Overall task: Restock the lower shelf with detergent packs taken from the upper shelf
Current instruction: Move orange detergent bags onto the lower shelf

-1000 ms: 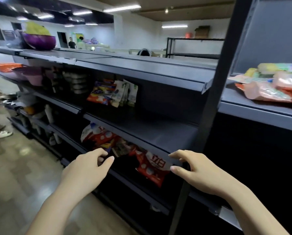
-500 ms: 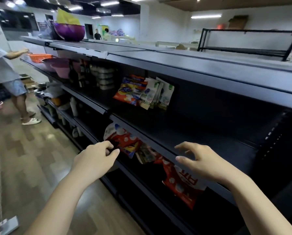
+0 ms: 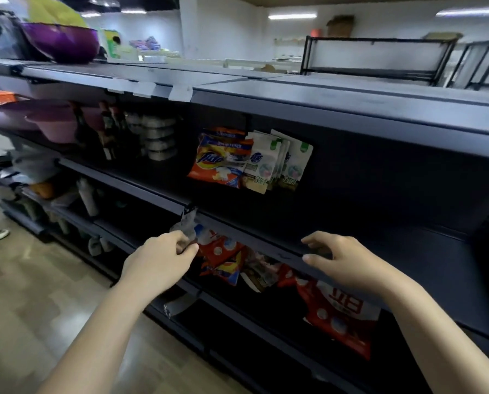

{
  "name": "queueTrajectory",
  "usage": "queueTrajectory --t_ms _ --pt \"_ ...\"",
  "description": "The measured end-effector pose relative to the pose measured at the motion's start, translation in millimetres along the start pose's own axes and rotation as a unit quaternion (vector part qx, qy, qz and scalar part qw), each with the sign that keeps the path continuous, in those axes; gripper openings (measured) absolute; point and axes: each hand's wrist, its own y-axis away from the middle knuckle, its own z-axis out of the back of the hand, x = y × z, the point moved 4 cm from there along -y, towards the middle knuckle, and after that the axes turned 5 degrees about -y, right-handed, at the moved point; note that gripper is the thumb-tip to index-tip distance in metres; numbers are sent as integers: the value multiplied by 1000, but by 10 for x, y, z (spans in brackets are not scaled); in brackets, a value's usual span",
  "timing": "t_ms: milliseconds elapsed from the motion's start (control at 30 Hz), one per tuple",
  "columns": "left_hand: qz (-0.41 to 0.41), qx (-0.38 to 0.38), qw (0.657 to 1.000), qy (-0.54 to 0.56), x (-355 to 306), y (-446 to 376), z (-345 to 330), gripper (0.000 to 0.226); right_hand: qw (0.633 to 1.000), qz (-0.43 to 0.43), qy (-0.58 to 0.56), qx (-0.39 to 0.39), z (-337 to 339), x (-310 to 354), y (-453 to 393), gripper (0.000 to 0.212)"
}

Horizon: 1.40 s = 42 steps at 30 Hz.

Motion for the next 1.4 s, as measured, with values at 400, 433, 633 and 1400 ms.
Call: queueTrajectory --t_ms 400,433,633,1400 --pt "-95 49 994 -22 548 -1305 309 46 994 -90 -35 -47 -319 657 -752 45" --pt "-100 52 993 -16 553 -1428 289 48 993 -98 -41 -52 -323 664 -845 47" --pt "-86 105 988 78 524 -2183 99 60 985 -130 -42 -101 -346 532 -1424 56" --pt "-152 131 943 266 78 -3963 -470 41 924 -207 -200 -251 -264 -116 -3374 55"
